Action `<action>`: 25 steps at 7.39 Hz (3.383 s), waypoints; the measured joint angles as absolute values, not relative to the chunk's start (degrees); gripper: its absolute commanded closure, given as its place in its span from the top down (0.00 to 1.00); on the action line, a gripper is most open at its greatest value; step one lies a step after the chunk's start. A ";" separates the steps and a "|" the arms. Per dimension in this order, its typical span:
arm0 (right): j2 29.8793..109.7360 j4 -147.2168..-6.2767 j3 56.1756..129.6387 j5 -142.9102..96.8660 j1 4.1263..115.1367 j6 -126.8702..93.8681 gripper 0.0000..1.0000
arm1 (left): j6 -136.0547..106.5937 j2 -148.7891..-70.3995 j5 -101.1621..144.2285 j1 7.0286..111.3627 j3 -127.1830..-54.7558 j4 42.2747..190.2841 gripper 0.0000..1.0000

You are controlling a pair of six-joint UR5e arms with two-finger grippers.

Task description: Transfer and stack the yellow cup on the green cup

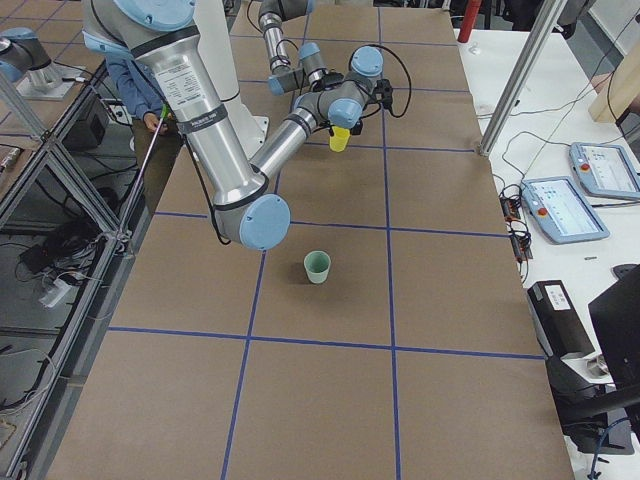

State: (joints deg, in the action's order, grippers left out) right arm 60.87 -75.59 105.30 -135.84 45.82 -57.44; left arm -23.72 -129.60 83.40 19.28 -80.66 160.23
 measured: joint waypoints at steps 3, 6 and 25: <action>61.42 -75.59 105.09 -132.80 43.85 -56.85 0.99 | -23.81 -129.64 83.47 19.32 -84.50 158.60 0.47; 62.82 -75.56 105.91 -132.27 43.38 -55.86 0.86 | -23.82 -129.67 83.44 19.31 -86.76 157.49 0.47; 72.34 -76.02 110.51 -142.20 55.52 -53.17 0.00 | -23.64 -127.82 83.14 21.32 -91.47 155.75 1.00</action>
